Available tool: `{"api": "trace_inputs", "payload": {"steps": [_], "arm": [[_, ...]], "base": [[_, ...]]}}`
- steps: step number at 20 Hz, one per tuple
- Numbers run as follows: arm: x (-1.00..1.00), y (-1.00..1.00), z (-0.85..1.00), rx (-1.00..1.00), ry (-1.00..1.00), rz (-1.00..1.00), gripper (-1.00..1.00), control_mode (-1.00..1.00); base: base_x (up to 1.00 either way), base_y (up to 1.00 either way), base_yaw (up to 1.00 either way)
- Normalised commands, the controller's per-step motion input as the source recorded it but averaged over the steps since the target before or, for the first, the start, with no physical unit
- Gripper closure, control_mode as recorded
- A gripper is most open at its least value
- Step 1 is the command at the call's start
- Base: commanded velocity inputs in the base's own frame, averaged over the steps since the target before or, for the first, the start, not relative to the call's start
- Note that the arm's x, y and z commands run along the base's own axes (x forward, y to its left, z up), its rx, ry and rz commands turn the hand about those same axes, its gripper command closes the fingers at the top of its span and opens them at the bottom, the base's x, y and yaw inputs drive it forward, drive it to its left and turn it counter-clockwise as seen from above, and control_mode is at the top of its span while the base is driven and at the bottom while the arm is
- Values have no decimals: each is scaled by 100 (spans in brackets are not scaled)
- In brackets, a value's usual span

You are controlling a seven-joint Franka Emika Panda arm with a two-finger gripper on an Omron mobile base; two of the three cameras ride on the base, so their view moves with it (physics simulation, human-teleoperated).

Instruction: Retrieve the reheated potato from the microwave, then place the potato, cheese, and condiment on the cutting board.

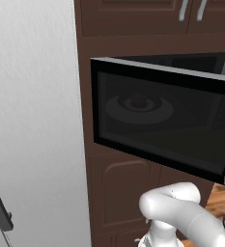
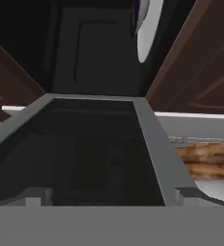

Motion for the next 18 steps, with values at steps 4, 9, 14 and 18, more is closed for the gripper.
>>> {"api": "trace_inputs", "payload": {"steps": [4,9,14,18], "arm": [[-11,16,0,-2,-10,0,-100,-100],[-27,9,1,-1,-5,0,-100,-100],[-30,14,1,-3,-4,1,-100,-100],[-25,20,1,-6,-5,0,-100,-100]], "base": [[0,0,0],[0,0,0],[0,0,0],[0,0,0]]}}
